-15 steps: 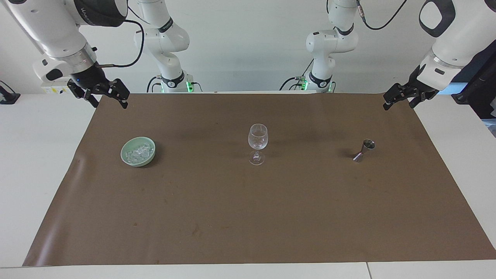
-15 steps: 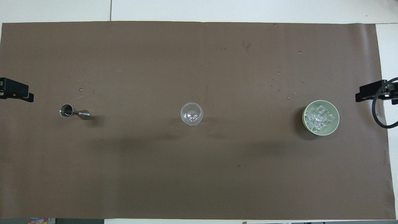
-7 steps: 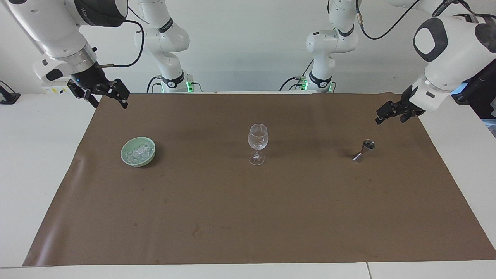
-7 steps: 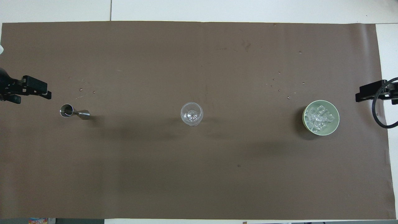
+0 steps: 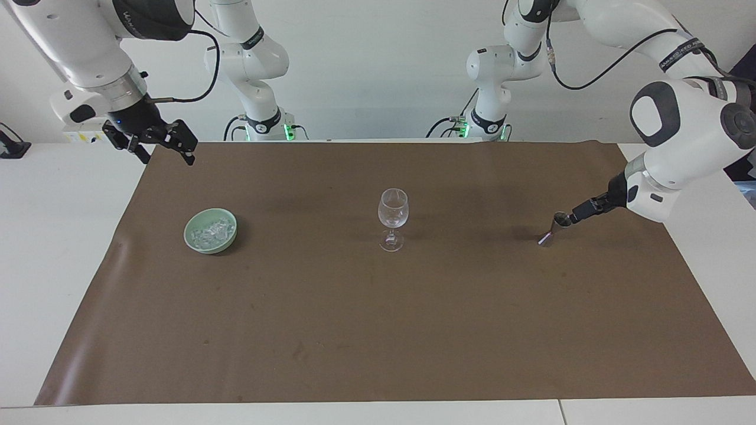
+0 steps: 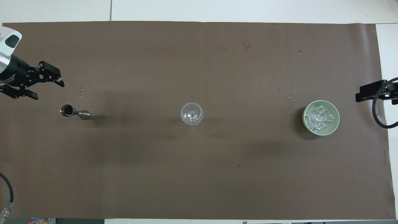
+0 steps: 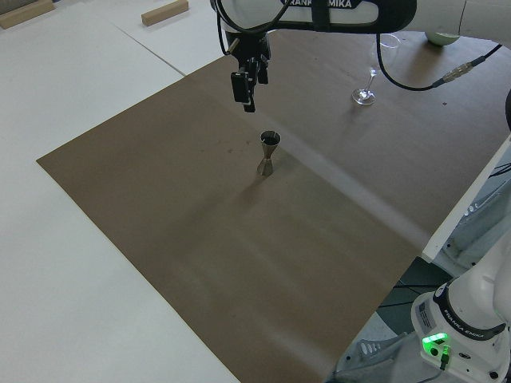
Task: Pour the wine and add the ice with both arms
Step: 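Reach the left gripper toward the small metal cup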
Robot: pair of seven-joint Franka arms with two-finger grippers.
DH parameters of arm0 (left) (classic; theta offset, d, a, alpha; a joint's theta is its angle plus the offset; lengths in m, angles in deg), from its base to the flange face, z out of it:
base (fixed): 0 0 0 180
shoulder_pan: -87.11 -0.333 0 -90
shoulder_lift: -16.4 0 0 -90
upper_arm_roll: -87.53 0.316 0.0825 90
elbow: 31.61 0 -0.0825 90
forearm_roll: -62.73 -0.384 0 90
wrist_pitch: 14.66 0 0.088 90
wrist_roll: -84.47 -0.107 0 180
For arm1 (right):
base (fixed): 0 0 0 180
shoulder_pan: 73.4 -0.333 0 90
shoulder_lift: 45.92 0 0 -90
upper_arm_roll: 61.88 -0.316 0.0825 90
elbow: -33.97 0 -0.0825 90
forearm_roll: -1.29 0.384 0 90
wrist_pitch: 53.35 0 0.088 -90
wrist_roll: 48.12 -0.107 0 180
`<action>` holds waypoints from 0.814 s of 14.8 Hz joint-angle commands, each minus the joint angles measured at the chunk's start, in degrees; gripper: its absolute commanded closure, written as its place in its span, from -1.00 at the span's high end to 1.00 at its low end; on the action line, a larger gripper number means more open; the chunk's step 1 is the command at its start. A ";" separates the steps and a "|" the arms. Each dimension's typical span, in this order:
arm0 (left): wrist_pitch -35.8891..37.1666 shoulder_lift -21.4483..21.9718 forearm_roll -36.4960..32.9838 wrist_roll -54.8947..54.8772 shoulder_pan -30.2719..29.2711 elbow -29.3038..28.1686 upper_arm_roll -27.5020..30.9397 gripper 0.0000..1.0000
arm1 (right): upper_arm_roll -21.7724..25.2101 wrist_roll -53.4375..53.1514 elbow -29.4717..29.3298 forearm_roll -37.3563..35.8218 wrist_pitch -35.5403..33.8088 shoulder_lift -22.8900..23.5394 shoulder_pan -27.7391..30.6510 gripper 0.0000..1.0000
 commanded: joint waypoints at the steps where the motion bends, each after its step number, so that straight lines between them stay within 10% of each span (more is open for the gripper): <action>1: -0.90 -0.17 5.28 10.53 -4.49 -0.73 0.70 1.00 | -0.26 0.93 0.95 0.76 0.43 -0.84 0.71 1.00; 12: -11.36 1.24 23.61 35.24 -15.03 -16.99 0.70 1.00 | -0.26 0.93 0.95 0.85 0.43 -0.84 0.71 1.00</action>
